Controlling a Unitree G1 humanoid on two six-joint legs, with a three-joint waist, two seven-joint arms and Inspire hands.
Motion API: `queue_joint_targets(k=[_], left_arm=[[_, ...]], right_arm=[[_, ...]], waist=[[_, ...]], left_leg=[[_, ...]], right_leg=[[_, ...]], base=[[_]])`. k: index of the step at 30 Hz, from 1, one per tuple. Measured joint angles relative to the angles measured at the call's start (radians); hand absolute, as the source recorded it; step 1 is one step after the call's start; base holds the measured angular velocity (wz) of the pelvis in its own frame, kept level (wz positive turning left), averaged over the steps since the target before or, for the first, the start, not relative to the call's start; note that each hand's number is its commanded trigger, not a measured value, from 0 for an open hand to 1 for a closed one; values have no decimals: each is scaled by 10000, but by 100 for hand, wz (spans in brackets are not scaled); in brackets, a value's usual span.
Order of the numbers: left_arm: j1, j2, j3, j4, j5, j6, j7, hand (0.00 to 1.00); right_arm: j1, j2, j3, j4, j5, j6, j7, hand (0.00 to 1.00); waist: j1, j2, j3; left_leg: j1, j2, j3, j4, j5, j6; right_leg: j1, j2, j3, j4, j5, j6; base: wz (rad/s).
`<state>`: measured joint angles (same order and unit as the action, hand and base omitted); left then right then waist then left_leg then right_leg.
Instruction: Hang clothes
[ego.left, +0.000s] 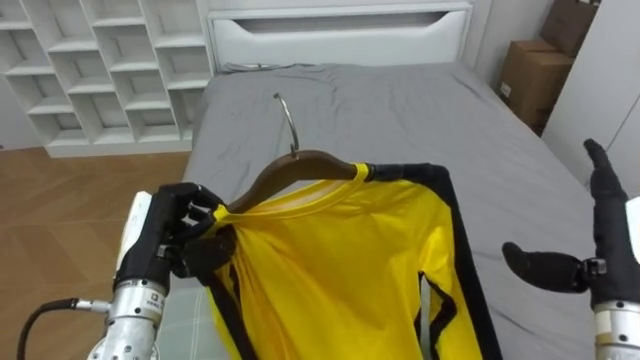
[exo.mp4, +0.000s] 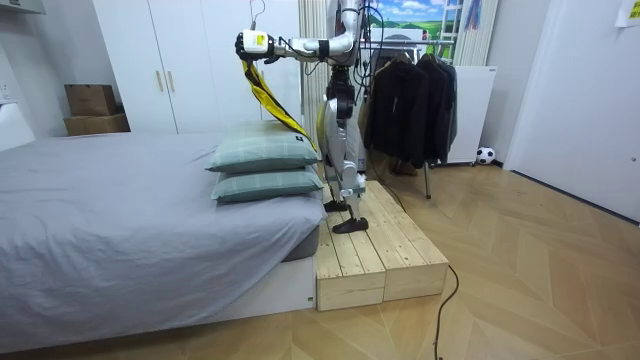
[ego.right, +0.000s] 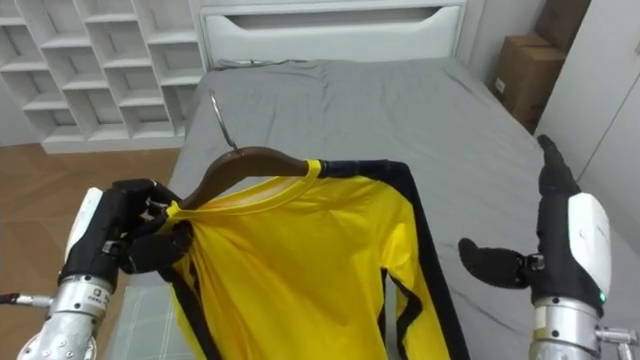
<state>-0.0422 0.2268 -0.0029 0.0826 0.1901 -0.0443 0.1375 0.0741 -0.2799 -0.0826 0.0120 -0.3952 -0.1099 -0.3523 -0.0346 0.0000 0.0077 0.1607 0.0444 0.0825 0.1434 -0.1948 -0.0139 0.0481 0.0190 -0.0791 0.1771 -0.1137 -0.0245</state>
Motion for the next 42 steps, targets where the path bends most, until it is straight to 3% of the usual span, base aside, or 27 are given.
queue_joint_targets(k=[5, 11, 13, 24, 30, 34, 42], left_arm=[[0, 32, 0, -50, -4, -113, -146, 100], [-1, 371, -1, -50, -7, -134, -146, 100], [-1, 403, -2, -50, -7, -134, -146, 100], [-5, 430, -265, -507, -6, -185, -195, 100], [-65, 436, -540, -520, -5, -216, -253, 100], [-62, 472, -550, -519, -3, -237, -443, 100], [-66, 707, -584, -519, 19, -282, -706, 100]], right_arm=[[-354, -501, 277, -400, -30, -97, 652, 0], [-567, -541, 392, -446, -198, -108, 1133, 0], [-581, -733, 585, -447, -415, -120, 1161, 0], [-763, -1154, 921, -1068, -897, -211, 1506, 0], [-775, -1547, 1399, -1383, -1257, -193, 2393, 0], [-1265, -1769, 1419, -1704, -1241, -196, 3049, 0], [-1615, -1775, 1513, -1818, -1247, -191, 3611, 0]], waist=[[126, -146, -8], [152, -379, -17], [163, -440, -43], [177, -439, -43], [401, -419, -34], [428, -424, -31], [424, -483, 0]], left_leg=[[23, 5, -1, 6, 1, 1], [14, 2, -23, 6, 1, 1], [8, 0, -29, 4, 0, 0], [-11, 2, -28, 2, 0, 0], [6, 2, -20, 1, 0, 0], [0, 2, -67, 3, 1, 1], [-5, 0, -153, 3, 1, 1]], right_leg=[[14, 5, 6, -15, 0, -1], [19, -1, -30, -51, 1, 0], [21, -4, -37, -62, 1, 0], [13, -10, -58, -86, 1, 0], [3, -7, -34, -62, 1, 0], [21, -17, -85, -62, 1, 0], [45, -19, -106, -67, 1, 0]], base=[[0], [1], [0], [0], [0], [3], [2]])
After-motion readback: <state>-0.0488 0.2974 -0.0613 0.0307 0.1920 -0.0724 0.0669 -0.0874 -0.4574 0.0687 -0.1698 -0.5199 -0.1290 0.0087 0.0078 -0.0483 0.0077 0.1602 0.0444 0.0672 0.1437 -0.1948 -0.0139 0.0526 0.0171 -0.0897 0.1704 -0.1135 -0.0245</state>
